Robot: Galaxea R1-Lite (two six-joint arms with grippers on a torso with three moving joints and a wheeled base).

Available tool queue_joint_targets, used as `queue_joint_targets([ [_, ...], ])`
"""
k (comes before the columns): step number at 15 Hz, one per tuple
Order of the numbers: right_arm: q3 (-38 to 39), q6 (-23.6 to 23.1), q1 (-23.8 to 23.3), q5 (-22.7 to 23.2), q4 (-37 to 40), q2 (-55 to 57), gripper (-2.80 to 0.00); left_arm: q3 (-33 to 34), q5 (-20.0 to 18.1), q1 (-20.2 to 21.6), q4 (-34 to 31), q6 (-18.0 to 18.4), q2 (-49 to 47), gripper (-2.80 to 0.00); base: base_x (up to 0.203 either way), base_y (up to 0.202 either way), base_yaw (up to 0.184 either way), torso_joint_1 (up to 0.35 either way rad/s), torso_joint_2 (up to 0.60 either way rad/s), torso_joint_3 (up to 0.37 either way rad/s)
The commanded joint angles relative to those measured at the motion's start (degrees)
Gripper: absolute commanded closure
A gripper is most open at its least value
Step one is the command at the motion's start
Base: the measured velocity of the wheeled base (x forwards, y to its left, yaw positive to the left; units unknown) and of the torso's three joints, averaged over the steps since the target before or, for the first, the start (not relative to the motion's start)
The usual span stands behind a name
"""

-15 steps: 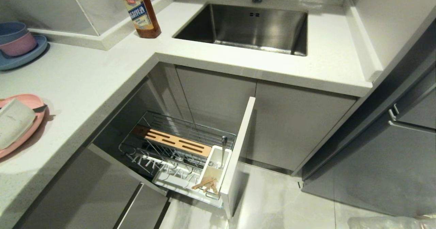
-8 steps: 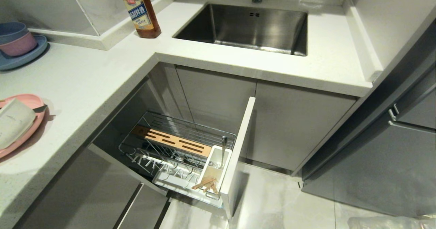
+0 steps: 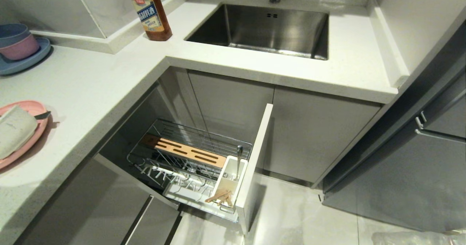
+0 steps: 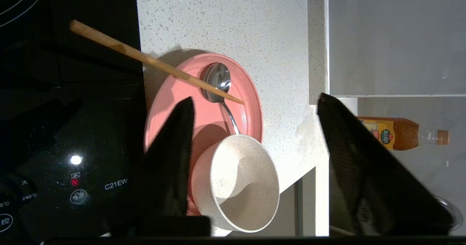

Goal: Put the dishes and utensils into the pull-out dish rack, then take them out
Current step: Take the chopsticks out of the cupboard

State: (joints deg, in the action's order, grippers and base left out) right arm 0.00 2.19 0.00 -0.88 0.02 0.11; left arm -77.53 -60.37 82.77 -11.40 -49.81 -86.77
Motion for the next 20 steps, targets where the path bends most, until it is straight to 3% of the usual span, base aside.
queue_joint_targets([
  [1,0.1,0.0,0.0,-0.08,0.05,-0.02,0.0,0.01,-0.36,0.02,-0.03,-0.29,0.02,-2.8,0.0,0.0,0.0,0.0,0.0,0.0],
  [7,0.09,0.0,0.0,0.0,-0.02,-0.02,0.0,-4.46,0.27,-0.54,-0.18,-0.21,2.14,-2.8,0.0,0.0,0.0,0.0,0.0,0.0],
  [8,0.15,0.0,0.0,-0.01,-0.02,-0.02,0.0,-5.12,0.9,-1.58,-0.01,-0.14,3.53,0.0,0.0,0.0,0.0,0.0,0.0,0.0],
  [12,0.12,0.0,0.0,0.0,0.01,-0.02,0.0,-8.03,4.78,-9.92,-0.04,-0.15,7.97,0.0,0.0,0.0,0.0,0.0,0.0,0.0],
  [14,0.18,0.0,0.0,0.0,0.01,-0.02,0.0,-8.8,8.9,-15.84,-0.24,1.11,9.72,0.0,0.0,0.0,0.0,0.0,0.0,0.0],
  [17,0.18,0.0,0.0,0.0,0.06,-0.02,0.0,-9.07,17.72,-29.25,-3.19,7.25,12.49,0.0,0.0,0.0,0.0,0.0,0.0,0.0],
  [20,0.11,0.0,0.0,0.0,0.01,-0.02,0.0,-9.44,28.62,-47.41,-11.11,15.57,15.03,0.0,0.0,0.0,0.0,0.0,0.0,0.0],
])
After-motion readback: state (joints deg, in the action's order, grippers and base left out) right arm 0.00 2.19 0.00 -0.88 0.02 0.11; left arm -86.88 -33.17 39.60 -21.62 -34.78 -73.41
